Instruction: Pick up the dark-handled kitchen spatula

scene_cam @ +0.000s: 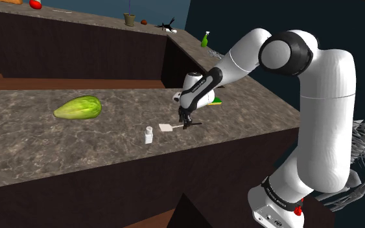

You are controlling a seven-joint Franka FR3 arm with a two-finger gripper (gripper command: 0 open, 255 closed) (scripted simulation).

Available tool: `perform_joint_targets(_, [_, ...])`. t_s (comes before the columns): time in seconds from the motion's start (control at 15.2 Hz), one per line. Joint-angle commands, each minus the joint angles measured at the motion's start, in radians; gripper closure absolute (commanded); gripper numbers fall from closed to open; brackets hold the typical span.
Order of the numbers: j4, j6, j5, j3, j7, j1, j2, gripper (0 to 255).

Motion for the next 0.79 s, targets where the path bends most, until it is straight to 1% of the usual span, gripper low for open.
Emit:
perform_joint_targets(0.0, [0.000,0.002,0.000,0.000,0.000,0.000,0.002,255])
perform_joint_targets(0.53, [0.001,0.002,0.000,0.000,0.000,0.000,0.004,255])
perform_joint_targets(0.73, [-0.009,-0.025,-0.005,-0.005,0.002,0.004,-0.034,255])
